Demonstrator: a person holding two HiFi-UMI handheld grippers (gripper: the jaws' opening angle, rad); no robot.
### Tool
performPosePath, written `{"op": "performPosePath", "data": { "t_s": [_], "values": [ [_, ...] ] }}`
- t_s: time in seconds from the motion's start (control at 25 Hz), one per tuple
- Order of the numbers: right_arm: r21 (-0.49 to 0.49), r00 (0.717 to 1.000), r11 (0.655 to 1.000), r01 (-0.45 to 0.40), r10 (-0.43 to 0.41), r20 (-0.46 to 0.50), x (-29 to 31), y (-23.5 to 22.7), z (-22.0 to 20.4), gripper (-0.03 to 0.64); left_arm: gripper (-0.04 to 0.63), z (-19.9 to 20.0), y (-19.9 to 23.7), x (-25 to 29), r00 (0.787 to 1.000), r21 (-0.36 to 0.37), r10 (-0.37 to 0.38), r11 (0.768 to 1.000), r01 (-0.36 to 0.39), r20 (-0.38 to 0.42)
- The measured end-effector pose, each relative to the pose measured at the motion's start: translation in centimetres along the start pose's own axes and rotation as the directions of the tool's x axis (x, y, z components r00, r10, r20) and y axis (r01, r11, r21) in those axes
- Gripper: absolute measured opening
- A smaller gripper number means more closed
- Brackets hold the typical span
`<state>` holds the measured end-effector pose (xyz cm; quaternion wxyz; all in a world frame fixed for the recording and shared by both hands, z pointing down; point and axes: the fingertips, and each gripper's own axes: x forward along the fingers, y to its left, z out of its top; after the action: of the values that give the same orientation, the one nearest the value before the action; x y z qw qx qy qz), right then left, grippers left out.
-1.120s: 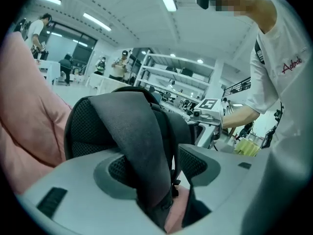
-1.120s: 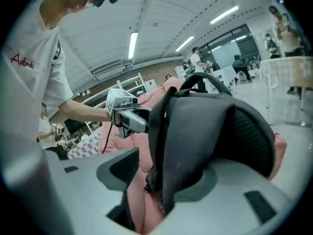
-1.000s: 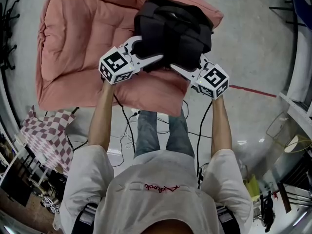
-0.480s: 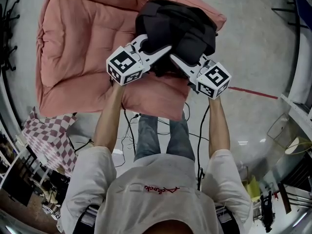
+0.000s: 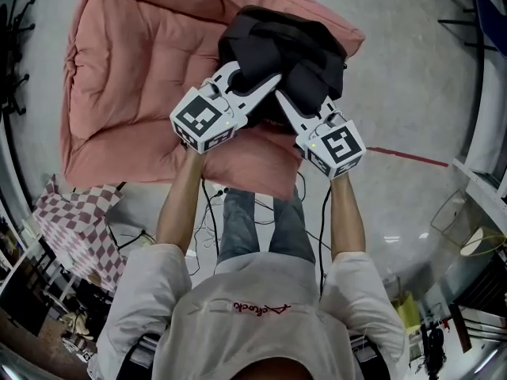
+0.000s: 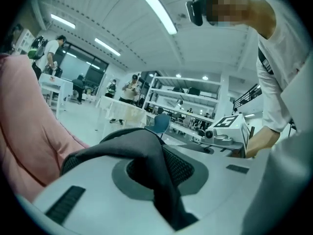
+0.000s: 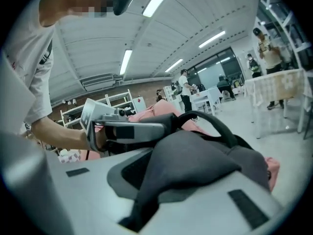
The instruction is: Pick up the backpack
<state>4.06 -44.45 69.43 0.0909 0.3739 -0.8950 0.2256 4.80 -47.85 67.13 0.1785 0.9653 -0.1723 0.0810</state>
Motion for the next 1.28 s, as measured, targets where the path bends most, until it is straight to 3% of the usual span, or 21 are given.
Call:
{"op": "performPosePath", "data": {
  "t_s": [0.28,0.76,1.28],
  "values": [
    [0.086,0.998,0.996,0.007,-0.012,0.060,-0.7,2.1,1.6,0.046,0.054,2.4,-0.8,-1.8,0.997,-0.052,0.050,0.998,-0.047,0.057],
    [0.094,0.998,0.995,-0.042,0.037,0.050,-2.6,7.2,4.9,0.044,0.052,7.1,-2.9,-6.2,0.981,-0.118,0.135,0.986,-0.119,0.138],
    [-0.096,0.990,0.992,-0.079,0.090,0.112,-10.3,12.8,16.2,0.044,0.054,18.2,-11.8,-11.0,0.941,-0.055,0.211,0.977,-0.204,0.264]
  ]
}}
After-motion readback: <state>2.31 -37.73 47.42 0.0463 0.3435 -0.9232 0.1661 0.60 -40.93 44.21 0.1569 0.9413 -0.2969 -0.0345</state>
